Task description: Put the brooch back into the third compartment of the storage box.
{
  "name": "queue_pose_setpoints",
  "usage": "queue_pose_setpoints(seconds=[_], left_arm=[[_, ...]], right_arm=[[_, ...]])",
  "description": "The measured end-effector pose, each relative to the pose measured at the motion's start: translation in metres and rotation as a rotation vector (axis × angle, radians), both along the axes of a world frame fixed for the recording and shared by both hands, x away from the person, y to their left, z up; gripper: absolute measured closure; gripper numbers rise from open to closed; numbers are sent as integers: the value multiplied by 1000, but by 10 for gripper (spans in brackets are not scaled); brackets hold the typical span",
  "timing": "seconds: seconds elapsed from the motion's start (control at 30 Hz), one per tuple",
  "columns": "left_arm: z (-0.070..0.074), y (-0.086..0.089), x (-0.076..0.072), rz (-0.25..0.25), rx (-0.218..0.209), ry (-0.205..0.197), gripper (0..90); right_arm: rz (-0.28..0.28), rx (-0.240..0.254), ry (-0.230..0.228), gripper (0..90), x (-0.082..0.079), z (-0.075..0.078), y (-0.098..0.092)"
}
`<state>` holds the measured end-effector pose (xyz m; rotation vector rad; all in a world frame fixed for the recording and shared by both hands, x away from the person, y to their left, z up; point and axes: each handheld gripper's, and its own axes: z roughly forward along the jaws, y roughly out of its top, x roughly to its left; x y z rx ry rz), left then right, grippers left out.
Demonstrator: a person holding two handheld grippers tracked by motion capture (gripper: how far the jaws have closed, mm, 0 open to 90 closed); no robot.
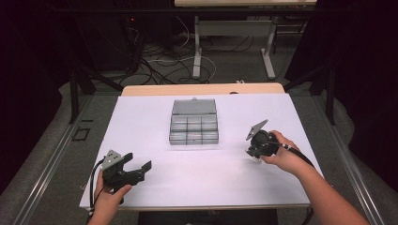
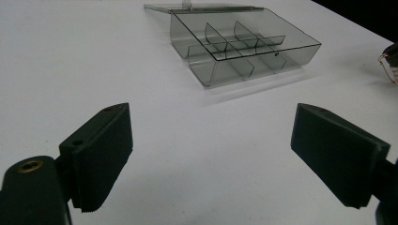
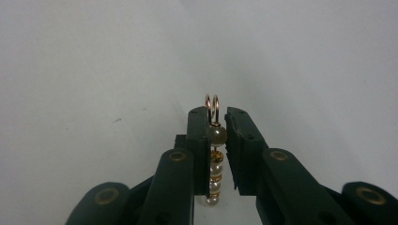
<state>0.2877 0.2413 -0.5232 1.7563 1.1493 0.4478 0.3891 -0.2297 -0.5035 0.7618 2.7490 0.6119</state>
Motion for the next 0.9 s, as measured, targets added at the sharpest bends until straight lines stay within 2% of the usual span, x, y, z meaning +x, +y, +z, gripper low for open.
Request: queue_pose_setpoints(seconds=[0.07, 0.1, 0.13, 0.23, 0.33, 0.6, 0.8, 0.9], left_arm=[[0, 0, 0, -1, 0, 0, 133], [0, 0, 0, -1, 0, 0, 133], [0, 0, 0, -1, 0, 1, 133], [0, 0, 0, -1, 0, -1, 133], [0, 0, 0, 0, 0, -1, 133], [0, 0, 0, -1, 0, -1, 133], [0, 0, 0, 0, 0, 0, 134], [0, 0, 0, 4, -6, -2, 134]], right_arm=[[8, 5, -6, 803, 1, 1, 0], [-7, 22, -7, 803, 1, 2, 1], [-1, 9, -16, 803, 2, 4, 1], [-15, 23, -2, 803, 2, 5, 2], [-7, 37, -13, 803, 4, 7, 2], [-41, 68, -13, 803, 7, 11, 4], [-74, 117, -12, 804, 9, 15, 7], [-87, 125, -13, 804, 10, 17, 8]])
